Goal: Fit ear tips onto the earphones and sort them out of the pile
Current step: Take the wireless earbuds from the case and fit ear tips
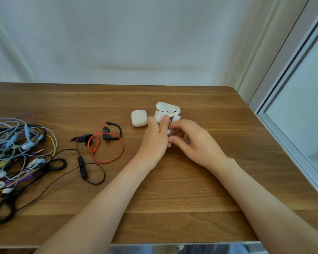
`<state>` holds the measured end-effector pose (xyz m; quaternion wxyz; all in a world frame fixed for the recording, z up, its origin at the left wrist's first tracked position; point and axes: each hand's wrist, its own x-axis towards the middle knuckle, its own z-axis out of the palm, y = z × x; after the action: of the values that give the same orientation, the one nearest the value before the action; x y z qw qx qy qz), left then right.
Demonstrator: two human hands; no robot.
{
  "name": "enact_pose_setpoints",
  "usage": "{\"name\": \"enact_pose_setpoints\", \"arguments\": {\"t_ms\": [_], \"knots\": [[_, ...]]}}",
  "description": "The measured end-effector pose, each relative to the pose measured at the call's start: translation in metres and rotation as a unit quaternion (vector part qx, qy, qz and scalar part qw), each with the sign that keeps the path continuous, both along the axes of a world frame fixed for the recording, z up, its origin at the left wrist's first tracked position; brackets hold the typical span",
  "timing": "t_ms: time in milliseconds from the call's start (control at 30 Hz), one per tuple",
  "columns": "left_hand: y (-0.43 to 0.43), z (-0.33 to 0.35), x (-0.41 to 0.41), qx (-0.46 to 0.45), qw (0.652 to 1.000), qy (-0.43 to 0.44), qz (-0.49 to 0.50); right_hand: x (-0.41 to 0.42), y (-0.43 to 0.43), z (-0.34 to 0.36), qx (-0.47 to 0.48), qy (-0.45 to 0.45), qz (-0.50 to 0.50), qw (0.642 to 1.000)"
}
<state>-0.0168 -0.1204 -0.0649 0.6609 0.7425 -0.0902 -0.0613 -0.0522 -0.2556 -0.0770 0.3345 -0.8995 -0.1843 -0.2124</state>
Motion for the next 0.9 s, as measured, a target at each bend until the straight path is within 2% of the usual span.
{"name": "enact_pose_setpoints", "arguments": {"t_ms": [133,300,467,600,700,800,900], "knots": [[0.000,-0.003,0.002,0.007,0.999,0.002,-0.045,-0.001,0.001,0.000,-0.012,-0.026,-0.015,0.999],[0.003,-0.004,0.003,-0.067,0.992,0.034,-0.103,-0.001,0.002,0.000,-0.056,-0.106,-0.014,0.993],[0.003,-0.002,0.003,-0.127,0.980,0.091,-0.119,0.001,0.003,-0.001,-0.093,-0.156,-0.030,0.983],[0.002,-0.001,0.006,-0.164,0.972,0.120,-0.115,0.000,0.004,-0.002,-0.095,-0.143,-0.051,0.984],[0.002,0.001,0.007,-0.205,0.965,0.141,-0.079,0.000,0.003,-0.003,-0.012,-0.095,-0.087,0.992],[0.005,0.001,0.008,-0.154,0.977,0.122,-0.085,-0.001,-0.002,0.001,0.082,-0.111,-0.122,0.983],[0.009,0.002,0.007,-0.041,0.983,0.055,-0.172,-0.001,-0.007,0.005,0.111,-0.136,-0.149,0.973]]}}
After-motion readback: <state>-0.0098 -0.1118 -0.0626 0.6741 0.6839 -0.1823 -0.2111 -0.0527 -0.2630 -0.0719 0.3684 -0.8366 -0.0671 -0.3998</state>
